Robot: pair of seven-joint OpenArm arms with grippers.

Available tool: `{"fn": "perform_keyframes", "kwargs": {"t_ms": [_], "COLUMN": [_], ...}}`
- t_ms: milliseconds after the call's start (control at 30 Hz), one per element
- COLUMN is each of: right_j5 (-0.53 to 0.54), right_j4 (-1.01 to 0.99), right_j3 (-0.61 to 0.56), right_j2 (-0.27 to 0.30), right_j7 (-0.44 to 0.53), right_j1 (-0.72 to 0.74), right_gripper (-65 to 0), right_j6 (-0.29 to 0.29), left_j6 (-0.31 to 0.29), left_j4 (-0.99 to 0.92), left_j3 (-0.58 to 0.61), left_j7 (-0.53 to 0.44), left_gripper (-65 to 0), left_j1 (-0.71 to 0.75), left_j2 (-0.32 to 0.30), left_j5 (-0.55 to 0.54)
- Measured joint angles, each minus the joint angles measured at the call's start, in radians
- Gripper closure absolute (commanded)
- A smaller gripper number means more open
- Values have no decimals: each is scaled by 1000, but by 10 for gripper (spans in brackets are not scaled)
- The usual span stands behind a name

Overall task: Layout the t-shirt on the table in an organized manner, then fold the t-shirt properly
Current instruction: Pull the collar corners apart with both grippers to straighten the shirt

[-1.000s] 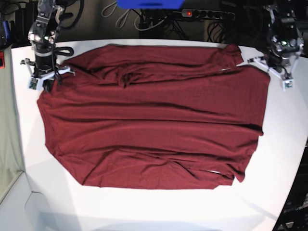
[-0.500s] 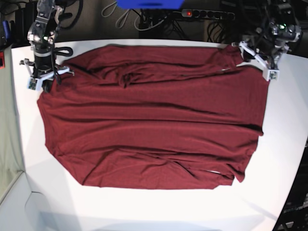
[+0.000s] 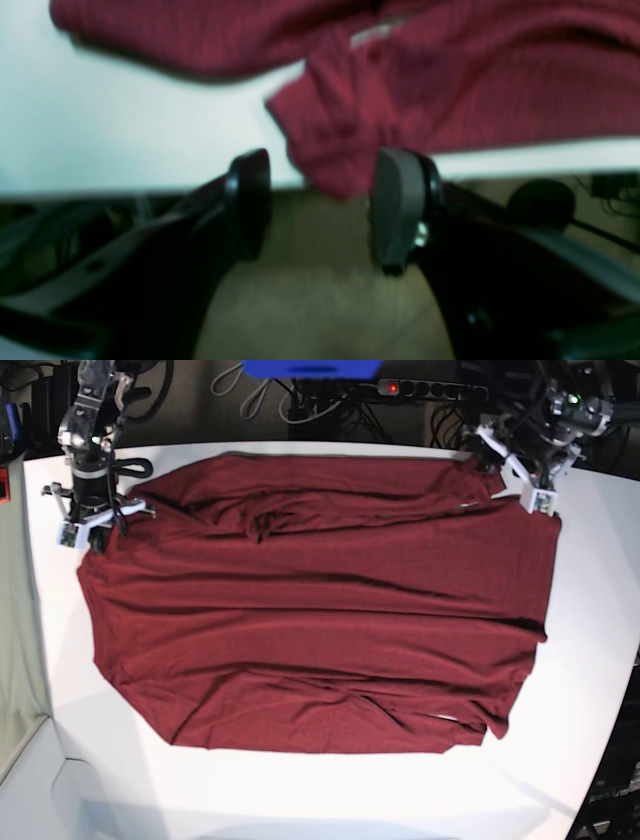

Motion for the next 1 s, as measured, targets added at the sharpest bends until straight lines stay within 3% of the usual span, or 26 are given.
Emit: {"fn": "perform_keyframes", "kwargs": {"t_ms": [267,700,800,900,933,1000], "right_j5": [0,0,0,0,0,0], "right_j4": [0,0,0,0,0,0], "right_j3": [0,0,0,-1,-3,-3], "right_j2": [4,4,3,4,4,3], "right_j7": [1,0,0,1,1,0], "right_j1": [3,6,11,22,23,19], "right_gripper": [0,0,0,0,0,0], "right_j6": [0,0,0,0,0,0], "left_j6": [0,0,0,-1,-1,0], "left_j4": [-45,-148,-161,-165,-167,-167], "left_j3": [70,69,67,62,62,62], "left_j7": [0,-30,-34,-33,-34,-33], "left_gripper": [-325,-323,-233,-30,0,-11], "left_j1": [-21,-38,-52,-56,-56,-57], "left_j2": [-1,-5,-9,-10,-10,-10], "left_j5": [-5,-11,-14,-11,-11,-11]}}
